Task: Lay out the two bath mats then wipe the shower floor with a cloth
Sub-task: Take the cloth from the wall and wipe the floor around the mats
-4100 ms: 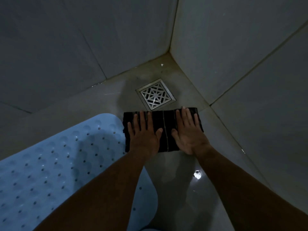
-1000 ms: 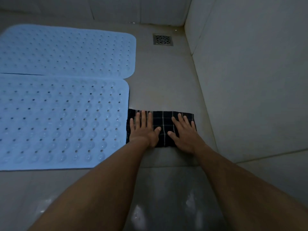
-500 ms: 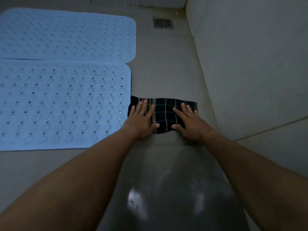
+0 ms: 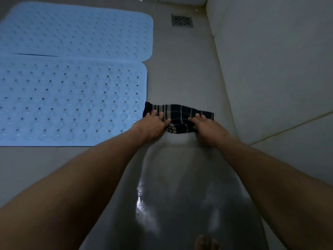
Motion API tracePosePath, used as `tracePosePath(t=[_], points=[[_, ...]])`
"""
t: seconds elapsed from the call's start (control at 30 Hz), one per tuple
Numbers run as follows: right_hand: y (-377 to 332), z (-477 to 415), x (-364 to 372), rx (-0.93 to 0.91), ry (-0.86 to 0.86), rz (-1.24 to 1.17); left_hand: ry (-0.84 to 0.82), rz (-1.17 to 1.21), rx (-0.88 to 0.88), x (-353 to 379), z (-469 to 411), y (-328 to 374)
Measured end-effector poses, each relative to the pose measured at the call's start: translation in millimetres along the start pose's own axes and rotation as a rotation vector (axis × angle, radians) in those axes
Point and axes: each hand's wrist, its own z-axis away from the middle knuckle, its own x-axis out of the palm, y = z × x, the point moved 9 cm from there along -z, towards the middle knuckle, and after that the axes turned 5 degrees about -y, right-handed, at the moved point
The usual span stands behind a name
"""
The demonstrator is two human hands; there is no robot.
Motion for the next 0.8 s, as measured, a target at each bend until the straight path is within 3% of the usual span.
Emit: tracePosePath(t=[0.5, 0.8], points=[[-20.8, 64.7, 32.2, 0.081, -0.123, -0.224, 0.053, 0.302, 0.082, 3.8, 67.1, 28.7], [-57.7, 100.7, 54.1, 0.097, -0.022, -0.209, 0.203, 0.168, 0.054, 48.3, 108.5, 40.6]])
